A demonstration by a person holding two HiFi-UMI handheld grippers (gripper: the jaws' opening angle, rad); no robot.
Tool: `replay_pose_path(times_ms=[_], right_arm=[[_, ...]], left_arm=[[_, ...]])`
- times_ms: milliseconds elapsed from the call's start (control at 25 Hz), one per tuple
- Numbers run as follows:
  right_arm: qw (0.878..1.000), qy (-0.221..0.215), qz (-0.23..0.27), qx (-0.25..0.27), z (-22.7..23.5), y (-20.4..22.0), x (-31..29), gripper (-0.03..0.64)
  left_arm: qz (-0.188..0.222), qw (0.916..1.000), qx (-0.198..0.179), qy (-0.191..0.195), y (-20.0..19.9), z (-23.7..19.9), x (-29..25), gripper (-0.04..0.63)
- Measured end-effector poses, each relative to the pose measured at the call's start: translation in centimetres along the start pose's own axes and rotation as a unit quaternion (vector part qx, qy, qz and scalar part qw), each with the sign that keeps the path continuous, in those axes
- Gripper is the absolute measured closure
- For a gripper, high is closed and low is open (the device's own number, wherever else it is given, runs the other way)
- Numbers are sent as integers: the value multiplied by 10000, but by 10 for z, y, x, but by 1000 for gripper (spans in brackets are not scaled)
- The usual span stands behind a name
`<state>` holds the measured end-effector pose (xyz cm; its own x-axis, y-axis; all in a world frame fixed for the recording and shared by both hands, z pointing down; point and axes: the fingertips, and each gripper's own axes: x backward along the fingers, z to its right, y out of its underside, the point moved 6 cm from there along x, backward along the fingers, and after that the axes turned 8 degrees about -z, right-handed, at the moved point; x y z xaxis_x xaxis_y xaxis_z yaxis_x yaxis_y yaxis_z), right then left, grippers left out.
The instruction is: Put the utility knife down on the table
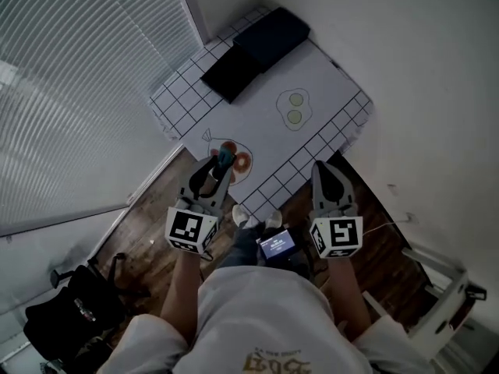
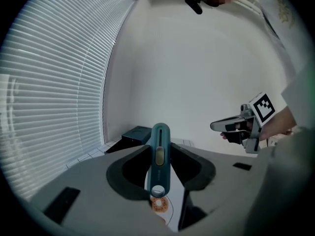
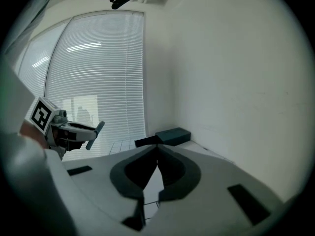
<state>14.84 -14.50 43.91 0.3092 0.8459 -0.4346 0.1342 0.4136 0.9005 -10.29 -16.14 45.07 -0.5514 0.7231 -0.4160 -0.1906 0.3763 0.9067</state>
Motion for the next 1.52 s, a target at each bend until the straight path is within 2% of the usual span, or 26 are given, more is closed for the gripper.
replay_pose_path(times_ms=[440,880,1160,1400,1520], right_arm=[[9993,31,-352,-74,-5,26,-25,609],[9977,27,-649,-195,-6,51,-43,609],[9965,-19,-792,-269,-6,67,-52,609],[9952,-64,-908,-351,-6,81,-60,609],[9948,-44,-954,-367,-6,87,-61,609]], left_arm=[[-580,9972,-201,417,36,-5,-41,457],[-992,9934,2,583,66,-12,-64,459],[-1450,9866,-121,743,90,-8,-83,459],[-2075,9743,-426,770,114,-5,-99,459],[-2260,9694,-503,818,123,-4,-107,459]])
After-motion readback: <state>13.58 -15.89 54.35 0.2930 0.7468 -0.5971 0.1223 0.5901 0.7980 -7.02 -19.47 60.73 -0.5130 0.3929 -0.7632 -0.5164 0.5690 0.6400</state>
